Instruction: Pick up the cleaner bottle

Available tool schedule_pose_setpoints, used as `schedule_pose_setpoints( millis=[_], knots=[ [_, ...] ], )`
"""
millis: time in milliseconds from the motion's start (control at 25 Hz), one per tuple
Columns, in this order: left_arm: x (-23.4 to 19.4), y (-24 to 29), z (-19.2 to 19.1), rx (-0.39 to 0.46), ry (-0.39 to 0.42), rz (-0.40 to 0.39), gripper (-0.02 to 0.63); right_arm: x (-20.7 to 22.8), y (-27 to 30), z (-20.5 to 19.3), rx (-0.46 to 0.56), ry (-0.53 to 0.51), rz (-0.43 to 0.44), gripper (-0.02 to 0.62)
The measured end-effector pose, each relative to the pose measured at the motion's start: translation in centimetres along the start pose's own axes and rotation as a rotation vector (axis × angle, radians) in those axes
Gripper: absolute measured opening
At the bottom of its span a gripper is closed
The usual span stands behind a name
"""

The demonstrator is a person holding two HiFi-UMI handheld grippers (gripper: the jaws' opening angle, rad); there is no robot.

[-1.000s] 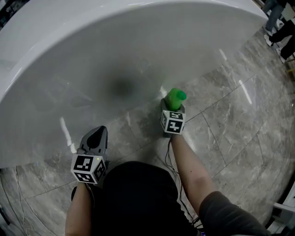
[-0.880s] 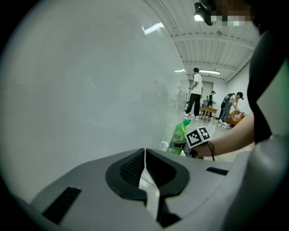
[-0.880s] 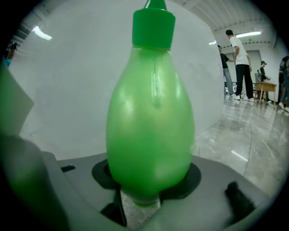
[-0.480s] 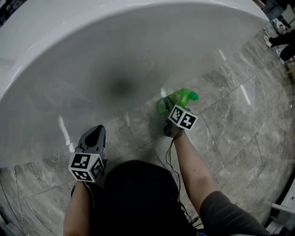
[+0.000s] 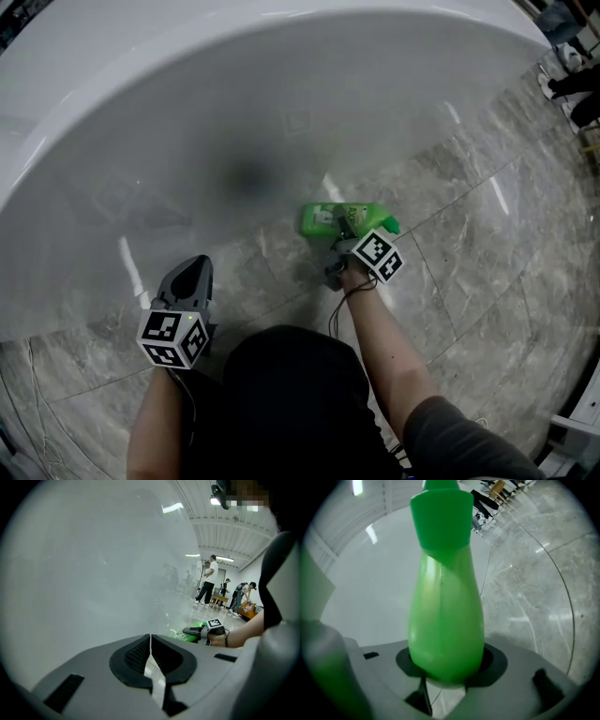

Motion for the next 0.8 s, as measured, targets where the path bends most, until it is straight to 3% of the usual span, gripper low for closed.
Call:
schedule_pose_setpoints(
  millis=[320, 680, 800],
  knots=[
    [0.0, -1.0, 0.7, 0.025, -0.006, 0.01, 0.02, -1.6, -2.7, 0.6, 0.072, 0.198, 0.139, 0.198],
    [0.3, -8.0, 5.2, -0.001, -0.013, 0.094, 0.02, -12.0, -10.2, 2.8, 0.059, 0.235, 0.202, 0.198],
    [0.2, -11.7, 7.7, -0.005, -0.04, 0.158, 0.019, -15.7, -13.6, 3.5, 0.046, 0.25, 0.212, 0.198]
  ],
)
Point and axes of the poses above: the fingertips, and each gripper's own axes: y forward along the fingers, x to its right, z out of its top, the point moved 3 cm from there along -y, backward along the fingers, and after that the axes turned 7 degrees about y, right-handed, at the moved point
